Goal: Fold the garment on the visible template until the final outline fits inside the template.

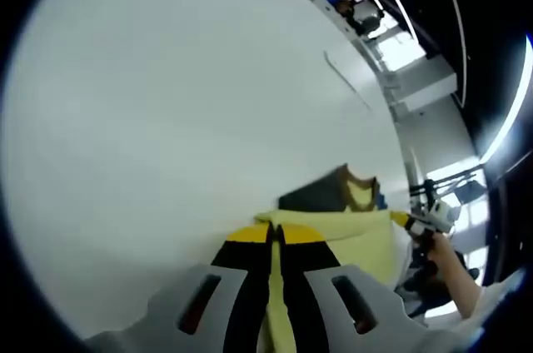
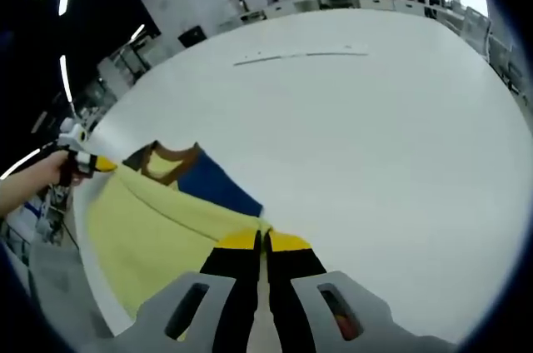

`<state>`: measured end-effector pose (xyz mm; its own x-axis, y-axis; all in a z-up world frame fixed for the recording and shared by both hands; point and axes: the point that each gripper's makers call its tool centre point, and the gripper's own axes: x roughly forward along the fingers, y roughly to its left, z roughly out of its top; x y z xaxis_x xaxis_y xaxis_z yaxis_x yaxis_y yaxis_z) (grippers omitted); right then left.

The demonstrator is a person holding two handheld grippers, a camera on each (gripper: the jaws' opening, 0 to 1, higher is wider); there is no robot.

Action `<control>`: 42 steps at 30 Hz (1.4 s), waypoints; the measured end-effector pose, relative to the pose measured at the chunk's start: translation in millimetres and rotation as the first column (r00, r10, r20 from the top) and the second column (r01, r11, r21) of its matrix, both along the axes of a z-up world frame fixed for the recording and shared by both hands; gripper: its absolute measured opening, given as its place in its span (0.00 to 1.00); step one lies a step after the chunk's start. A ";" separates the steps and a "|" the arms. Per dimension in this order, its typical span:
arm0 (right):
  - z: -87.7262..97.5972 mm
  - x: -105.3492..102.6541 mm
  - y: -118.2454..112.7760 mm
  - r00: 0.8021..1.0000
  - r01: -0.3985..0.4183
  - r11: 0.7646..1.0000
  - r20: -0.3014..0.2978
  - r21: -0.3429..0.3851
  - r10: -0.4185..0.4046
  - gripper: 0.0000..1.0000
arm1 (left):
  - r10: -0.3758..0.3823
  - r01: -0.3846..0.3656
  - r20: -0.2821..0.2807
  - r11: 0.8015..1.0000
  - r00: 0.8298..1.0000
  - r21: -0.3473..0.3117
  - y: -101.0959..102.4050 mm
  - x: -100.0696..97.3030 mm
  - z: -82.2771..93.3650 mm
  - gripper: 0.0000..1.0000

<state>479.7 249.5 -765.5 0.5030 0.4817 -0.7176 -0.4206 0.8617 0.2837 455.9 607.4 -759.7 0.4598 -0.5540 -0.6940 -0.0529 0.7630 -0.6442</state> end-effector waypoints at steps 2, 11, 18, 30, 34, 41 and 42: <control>0.4 -0.1 0.1 1.000 -0.007 1.000 0.004 -0.007 0.008 0.03 | 0.000 0.000 -0.001 1.000 1.000 0.000 0.3 0.2 -0.6 0.00; 0.3 -0.2 0.6 0.998 -0.055 0.998 0.035 -0.040 0.056 0.03 | -0.001 0.001 0.004 1.000 1.000 0.001 -1.4 -0.2 0.0 0.00; 0.6 0.6 0.4 0.998 -0.052 0.998 0.034 -0.047 0.054 0.04 | -0.028 0.028 0.021 0.999 0.999 0.017 -2.0 -0.4 0.1 0.00; 0.0 1.0 -0.6 0.999 -0.046 0.998 0.022 -0.048 0.047 0.04 | -0.053 0.053 0.026 0.998 0.998 0.033 -2.7 -0.9 0.8 0.00; 0.7 0.8 -0.2 0.999 -0.036 0.999 0.024 -0.039 0.037 0.05 | -0.065 0.064 0.028 0.997 0.997 0.051 -3.4 -1.1 1.3 0.00; 10.4 3.9 -8.6 0.999 -0.010 0.999 0.050 -0.049 0.013 0.09 | -0.081 0.077 0.041 0.993 0.996 0.091 -2.8 -2.5 2.7 0.01; 11.2 3.6 -10.2 0.999 -0.009 0.999 0.051 -0.052 0.012 0.09 | -0.084 0.080 0.044 0.992 0.995 0.095 -2.6 -2.9 3.3 0.02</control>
<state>483.3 239.4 -754.3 0.5348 0.4501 -0.7151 -0.4426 0.8702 0.2168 453.0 604.8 -756.4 0.4496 -0.5250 -0.7227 0.0415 0.8205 -0.5702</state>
